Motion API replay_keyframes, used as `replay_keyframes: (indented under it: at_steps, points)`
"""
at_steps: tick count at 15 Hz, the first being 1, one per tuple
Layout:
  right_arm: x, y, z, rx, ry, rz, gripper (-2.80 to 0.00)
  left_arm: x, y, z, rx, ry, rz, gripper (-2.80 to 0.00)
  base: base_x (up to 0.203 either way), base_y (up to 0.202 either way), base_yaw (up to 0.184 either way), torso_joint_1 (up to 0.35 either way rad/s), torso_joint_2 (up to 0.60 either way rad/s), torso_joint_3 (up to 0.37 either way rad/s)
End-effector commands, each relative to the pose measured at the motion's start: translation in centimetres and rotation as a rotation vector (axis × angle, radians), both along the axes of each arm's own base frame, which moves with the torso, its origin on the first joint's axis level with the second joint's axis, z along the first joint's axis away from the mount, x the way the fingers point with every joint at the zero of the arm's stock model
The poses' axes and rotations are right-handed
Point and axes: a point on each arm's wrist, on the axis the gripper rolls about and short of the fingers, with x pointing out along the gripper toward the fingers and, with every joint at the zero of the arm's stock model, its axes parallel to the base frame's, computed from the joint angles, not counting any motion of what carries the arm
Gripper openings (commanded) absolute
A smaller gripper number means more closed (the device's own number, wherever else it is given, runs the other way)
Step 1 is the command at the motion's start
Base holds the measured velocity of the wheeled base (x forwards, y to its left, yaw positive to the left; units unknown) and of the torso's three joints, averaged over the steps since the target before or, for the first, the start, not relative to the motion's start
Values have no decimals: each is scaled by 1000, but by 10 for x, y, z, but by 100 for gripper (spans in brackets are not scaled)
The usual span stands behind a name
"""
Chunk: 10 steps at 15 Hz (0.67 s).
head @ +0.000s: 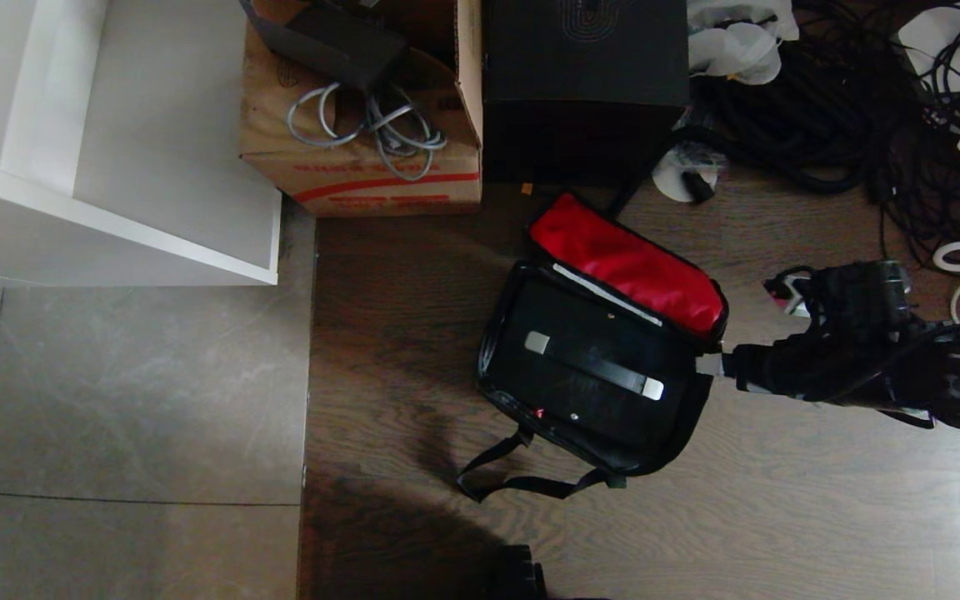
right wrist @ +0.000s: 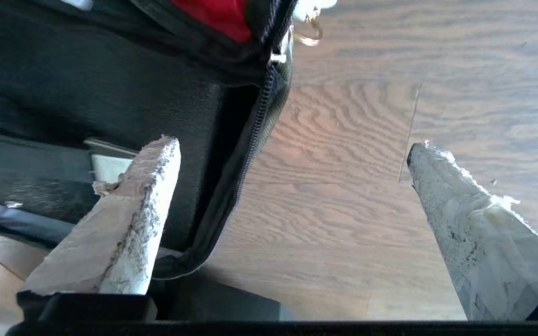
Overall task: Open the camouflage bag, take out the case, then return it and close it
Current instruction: Grip the handle
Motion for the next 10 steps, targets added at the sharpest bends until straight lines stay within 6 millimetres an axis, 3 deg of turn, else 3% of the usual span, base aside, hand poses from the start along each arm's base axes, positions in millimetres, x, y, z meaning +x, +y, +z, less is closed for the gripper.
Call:
replay_keyframes:
  at_steps: [1, 10]
  points:
    - [10, -5, -2, -3, -5, -17, 0, 1, 0, -2, -1, 8, 1, -280, 0, 0, 0, 0, 0, 0]
    - [20, -14, -10, -39, 0, -28, 0, 1, 0, -2, -1, 8, 1, -280, 0, 0, 0, 0, 0, 0]
